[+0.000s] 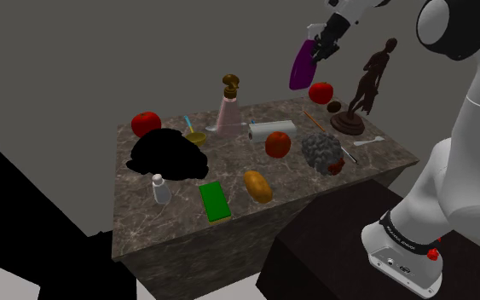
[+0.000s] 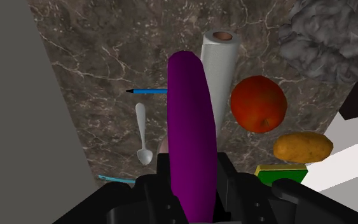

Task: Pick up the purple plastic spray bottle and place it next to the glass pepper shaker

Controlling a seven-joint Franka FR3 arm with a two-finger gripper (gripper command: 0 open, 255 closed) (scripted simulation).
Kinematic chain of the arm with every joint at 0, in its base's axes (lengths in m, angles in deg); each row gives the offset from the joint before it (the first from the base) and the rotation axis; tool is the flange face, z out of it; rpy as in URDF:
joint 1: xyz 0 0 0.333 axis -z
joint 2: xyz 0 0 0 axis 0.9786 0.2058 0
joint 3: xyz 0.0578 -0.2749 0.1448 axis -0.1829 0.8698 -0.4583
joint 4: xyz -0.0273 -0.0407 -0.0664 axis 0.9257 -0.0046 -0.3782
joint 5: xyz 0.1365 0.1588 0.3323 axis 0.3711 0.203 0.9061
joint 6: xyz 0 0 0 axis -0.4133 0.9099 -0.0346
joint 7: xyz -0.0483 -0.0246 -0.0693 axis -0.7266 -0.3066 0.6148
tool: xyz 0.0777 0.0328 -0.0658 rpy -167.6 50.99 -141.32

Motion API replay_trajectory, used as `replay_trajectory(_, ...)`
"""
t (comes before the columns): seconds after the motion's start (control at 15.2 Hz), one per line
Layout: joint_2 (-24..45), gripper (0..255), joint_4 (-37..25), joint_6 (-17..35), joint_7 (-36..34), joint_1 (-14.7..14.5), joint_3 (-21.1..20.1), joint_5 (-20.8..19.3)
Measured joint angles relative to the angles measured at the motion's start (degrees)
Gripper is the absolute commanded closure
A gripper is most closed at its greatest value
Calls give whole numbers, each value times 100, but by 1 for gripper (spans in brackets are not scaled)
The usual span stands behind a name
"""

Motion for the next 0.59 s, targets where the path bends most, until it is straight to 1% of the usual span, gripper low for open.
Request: replay_trajectory(0.59,-59,255,-625,-544,-325,134,26,-60)
